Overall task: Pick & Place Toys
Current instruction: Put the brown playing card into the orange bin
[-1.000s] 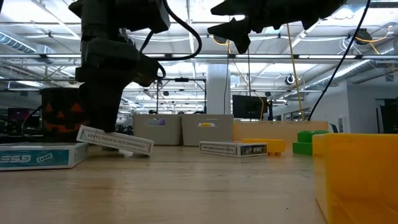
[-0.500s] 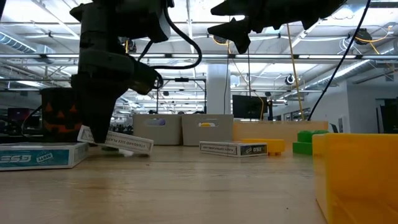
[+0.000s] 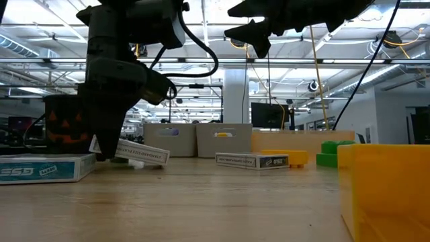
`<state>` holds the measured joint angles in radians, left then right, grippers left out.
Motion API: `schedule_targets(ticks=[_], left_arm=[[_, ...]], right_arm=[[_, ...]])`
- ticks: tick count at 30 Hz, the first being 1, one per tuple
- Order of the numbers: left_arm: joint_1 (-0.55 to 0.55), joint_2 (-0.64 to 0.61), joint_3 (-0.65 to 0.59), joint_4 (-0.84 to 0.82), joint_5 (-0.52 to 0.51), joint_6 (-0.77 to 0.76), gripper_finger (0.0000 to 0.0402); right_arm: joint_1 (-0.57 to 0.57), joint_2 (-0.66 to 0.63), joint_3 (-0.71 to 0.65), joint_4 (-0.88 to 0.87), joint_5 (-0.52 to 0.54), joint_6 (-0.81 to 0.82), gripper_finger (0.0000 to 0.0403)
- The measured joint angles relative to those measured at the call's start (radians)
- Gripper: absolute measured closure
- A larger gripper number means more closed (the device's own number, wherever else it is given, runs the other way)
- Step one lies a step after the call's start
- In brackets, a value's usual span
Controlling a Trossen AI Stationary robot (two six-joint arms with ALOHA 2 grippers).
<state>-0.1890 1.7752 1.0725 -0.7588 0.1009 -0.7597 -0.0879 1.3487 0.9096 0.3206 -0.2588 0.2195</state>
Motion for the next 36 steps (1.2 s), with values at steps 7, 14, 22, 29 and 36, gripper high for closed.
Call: schedule_targets(ticks=[7, 14, 22, 29, 36], left_arm=[[0.0, 0.0, 0.0, 0.005, -0.001, -0.002, 0.0055], [0.0, 0.0, 0.0, 0.005, 0.003, -0.003, 0.0087], [0.001, -0.062, 0.0, -0.008, -0.024, -0.002, 0.0059], [0.025, -0.185, 0.0, -0.067, -0.077, 0.004, 0.009], [0.069, -0.327, 0.0, -0.097, -0.142, -0.002, 0.0073]], right_arm=[[0.0, 0.0, 0.0, 0.0, 0.0, 0.0, 0.0193], [0.0, 0.0, 0.0, 0.0, 0.0, -0.007, 0.0193], [-0.005, 0.0, 0.0, 0.003, -0.005, -0.019, 0.0193], [-0.041, -0.029, 0.0, -0.001, -0.038, 0.102, 0.0193], [-0.097, -0.044, 0.0, -0.018, -0.071, 0.329, 0.0193]])
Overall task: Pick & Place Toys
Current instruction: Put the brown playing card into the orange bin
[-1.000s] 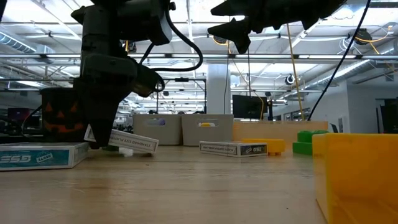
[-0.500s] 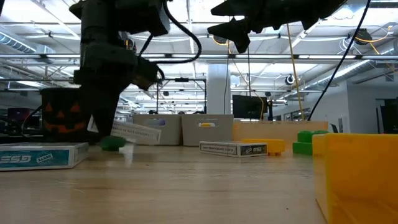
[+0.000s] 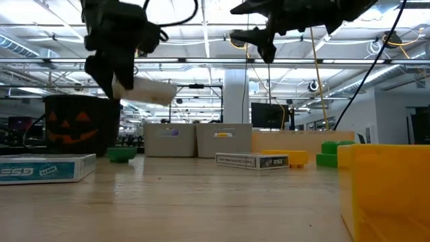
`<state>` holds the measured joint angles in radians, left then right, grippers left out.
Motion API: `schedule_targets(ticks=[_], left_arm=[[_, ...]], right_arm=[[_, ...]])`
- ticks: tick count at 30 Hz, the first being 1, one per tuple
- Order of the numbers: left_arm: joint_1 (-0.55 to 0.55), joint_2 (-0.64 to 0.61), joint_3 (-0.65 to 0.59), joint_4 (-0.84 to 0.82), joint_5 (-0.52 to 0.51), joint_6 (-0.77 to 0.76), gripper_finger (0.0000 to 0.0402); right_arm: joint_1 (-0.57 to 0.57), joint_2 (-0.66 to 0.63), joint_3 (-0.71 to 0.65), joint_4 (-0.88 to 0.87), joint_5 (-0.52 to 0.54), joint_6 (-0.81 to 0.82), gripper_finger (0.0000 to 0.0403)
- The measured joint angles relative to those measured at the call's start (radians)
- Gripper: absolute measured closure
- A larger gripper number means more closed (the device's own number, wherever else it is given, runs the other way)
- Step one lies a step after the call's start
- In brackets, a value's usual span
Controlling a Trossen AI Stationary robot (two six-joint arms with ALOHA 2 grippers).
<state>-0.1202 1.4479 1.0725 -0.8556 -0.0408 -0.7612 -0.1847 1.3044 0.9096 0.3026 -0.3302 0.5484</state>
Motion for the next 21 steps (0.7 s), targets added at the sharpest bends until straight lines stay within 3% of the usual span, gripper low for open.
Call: schedule_targets(ticks=[3, 9, 17, 21], left_arm=[[0.024, -0.046, 0.0, -0.008, -0.018, 0.006, 0.0065], [0.07, -0.062, 0.046, -0.007, -0.016, 0.078, 0.009], [0.099, -0.059, 0.121, -0.007, -0.068, 0.143, 0.0066], [0.103, -0.059, 0.148, -0.007, -0.073, 0.168, 0.0077]], right_arm=[[-0.015, 0.019, 0.0, 0.0, -0.059, 0.125, 0.0193], [-0.02, 0.083, 0.0, 0.035, -0.17, 0.315, 0.0193], [-0.019, 0.207, 0.0, 0.166, -0.225, 0.494, 0.0193], [-0.02, 0.257, 0.0, 0.27, -0.224, 0.566, 0.0193]])
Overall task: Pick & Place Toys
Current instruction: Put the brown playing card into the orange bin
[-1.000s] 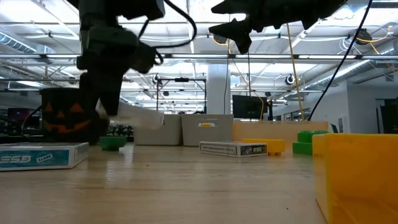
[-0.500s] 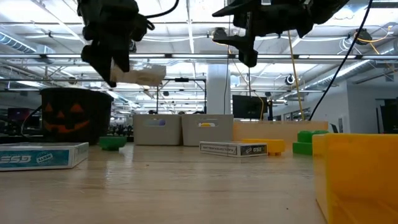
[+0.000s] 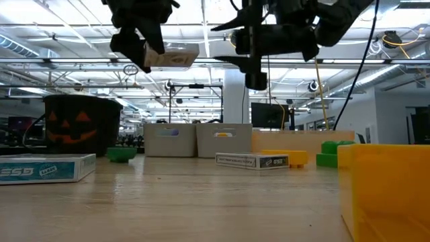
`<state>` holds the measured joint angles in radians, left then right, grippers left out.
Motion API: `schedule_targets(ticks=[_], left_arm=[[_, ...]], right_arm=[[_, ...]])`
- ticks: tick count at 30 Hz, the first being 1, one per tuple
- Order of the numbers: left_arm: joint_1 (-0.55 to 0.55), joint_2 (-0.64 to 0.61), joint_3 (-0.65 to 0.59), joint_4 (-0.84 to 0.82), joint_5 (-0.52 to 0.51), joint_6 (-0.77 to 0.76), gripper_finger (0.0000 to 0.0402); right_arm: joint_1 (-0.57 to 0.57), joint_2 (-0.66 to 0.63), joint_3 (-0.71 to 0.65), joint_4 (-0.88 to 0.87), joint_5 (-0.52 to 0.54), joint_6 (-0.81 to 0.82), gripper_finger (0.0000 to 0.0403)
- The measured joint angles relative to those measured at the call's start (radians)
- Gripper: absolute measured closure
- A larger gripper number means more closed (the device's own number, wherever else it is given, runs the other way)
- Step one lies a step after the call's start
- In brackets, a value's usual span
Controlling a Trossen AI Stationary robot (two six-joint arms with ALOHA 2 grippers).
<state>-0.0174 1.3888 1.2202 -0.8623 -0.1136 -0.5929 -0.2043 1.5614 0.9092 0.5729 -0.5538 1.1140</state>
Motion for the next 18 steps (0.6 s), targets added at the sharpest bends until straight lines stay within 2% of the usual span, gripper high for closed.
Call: schedule_targets(ticks=[5, 12, 18], left_arm=[[-0.001, 0.0, 0.014, -0.001, 0.005, 0.015, 0.0089], [-0.001, 0.001, 0.015, 0.002, 0.006, 0.027, 0.0065], [-0.001, 0.001, 0.015, 0.004, 0.007, 0.047, 0.0088]], right_arm=[[-0.008, 0.055, 0.0, 0.11, 0.002, 0.084, 0.0193], [-0.008, 0.142, 0.0, 0.282, 0.014, 0.209, 0.0193], [-0.011, 0.202, 0.055, 0.343, 0.033, 0.255, 0.0193]])
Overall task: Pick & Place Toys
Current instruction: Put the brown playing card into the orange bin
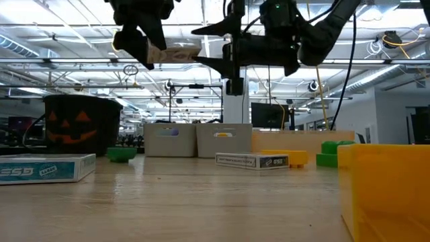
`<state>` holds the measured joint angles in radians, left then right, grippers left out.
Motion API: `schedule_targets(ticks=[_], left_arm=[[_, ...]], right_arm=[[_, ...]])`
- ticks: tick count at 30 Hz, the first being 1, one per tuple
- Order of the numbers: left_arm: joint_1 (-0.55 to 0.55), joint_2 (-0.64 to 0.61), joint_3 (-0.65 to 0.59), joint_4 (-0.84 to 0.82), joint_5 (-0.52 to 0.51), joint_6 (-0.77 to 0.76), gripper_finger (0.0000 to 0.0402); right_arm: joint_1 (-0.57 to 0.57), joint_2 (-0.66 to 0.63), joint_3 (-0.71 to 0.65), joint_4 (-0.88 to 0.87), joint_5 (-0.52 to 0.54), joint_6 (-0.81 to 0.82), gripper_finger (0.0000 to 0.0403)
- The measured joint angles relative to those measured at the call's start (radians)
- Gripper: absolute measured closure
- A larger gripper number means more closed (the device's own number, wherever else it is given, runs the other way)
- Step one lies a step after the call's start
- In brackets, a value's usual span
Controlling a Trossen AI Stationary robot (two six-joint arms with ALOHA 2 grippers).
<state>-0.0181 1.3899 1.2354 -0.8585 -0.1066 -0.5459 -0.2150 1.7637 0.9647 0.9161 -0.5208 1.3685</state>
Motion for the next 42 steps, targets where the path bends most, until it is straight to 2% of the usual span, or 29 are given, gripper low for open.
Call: schedule_targets(ticks=[6, 9, 17, 23, 35, 42], left_arm=[[0.0, 0.0, 0.0, -0.002, -0.001, 0.01, 0.0068], [0.0, 0.0, 0.0, -0.003, -0.004, 0.01, 0.0063], [0.0, 0.0, 0.0, -0.005, -0.003, 0.017, 0.0082], [-0.001, 0.0, 0.0, -0.007, -0.003, 0.018, 0.0055], [0.0, -0.003, 0.0, -0.004, 0.013, -0.006, 0.004], [0.044, -0.04, 0.0, -0.01, 0.089, -0.011, 0.0039]], right_arm=[[0.0, 0.035, 0.049, -0.014, -0.006, 0.001, 0.0194], [0.0, 0.034, 0.054, -0.036, -0.006, 0.0, 0.0207], [0.0, 0.034, 0.054, -0.077, -0.008, 0.0, 0.0296], [0.0, 0.034, 0.054, -0.089, -0.008, 0.005, 0.0349], [0.0, 0.034, 0.054, -0.093, -0.009, -0.017, 0.0345], [-0.009, 0.034, 0.053, -0.091, -0.012, -0.019, 0.0345]])
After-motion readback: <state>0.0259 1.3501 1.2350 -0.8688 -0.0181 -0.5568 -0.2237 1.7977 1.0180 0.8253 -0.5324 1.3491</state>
